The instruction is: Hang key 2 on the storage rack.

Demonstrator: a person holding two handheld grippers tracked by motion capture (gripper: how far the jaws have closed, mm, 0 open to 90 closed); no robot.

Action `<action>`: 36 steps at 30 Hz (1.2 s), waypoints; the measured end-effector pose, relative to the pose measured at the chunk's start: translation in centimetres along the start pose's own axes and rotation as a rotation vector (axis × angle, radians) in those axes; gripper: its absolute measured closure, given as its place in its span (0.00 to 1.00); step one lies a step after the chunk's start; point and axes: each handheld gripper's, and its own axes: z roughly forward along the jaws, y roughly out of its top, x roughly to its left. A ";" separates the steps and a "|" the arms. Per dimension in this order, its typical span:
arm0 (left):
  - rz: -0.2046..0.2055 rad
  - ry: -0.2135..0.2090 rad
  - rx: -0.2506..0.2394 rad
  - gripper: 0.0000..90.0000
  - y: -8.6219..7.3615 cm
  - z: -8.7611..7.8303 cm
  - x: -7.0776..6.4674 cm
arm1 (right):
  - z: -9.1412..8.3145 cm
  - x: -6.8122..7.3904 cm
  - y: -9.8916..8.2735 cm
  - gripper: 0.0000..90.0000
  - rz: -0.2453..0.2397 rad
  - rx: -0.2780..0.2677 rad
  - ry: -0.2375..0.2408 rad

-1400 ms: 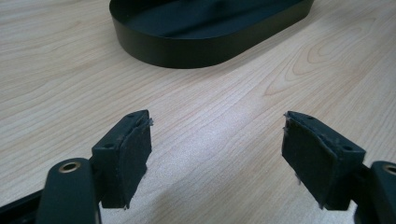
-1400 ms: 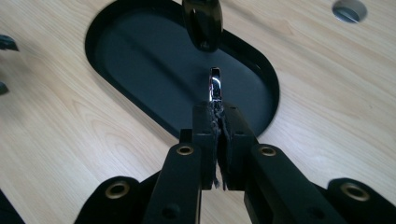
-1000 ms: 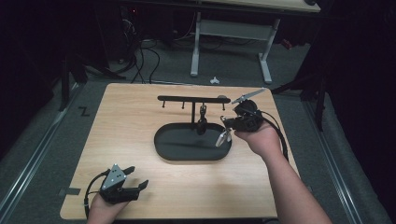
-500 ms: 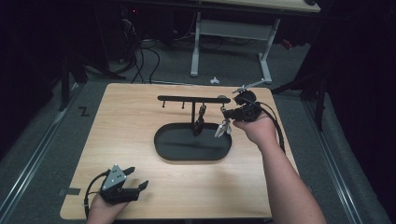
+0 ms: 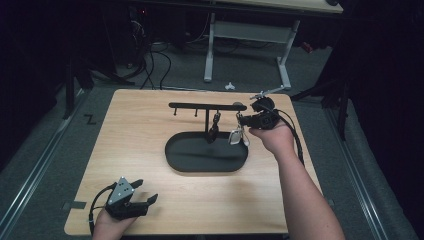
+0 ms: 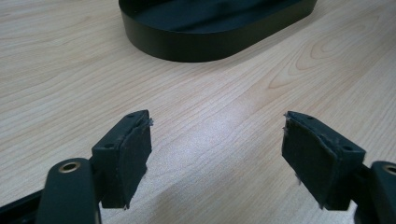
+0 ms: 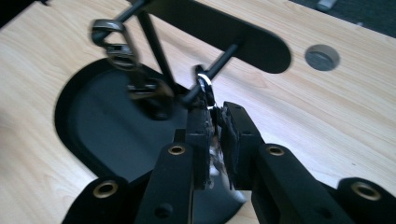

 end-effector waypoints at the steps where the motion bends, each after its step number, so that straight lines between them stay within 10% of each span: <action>1: 0.000 0.000 0.000 0.27 0.0 0.0 0.0 | 0.0 0.0 0.0 0.88 0.000 0.001 -0.004; 19: 0.015 -0.006 0.015 0.27 0.2 0.3 -0.2 | 0.7 0.8 -4.3 0.59 -0.014 0.030 -0.065; 36: 0.023 -0.008 0.025 0.27 0.2 0.5 -0.5 | 1.4 1.6 -14.9 0.47 -0.015 0.048 -0.110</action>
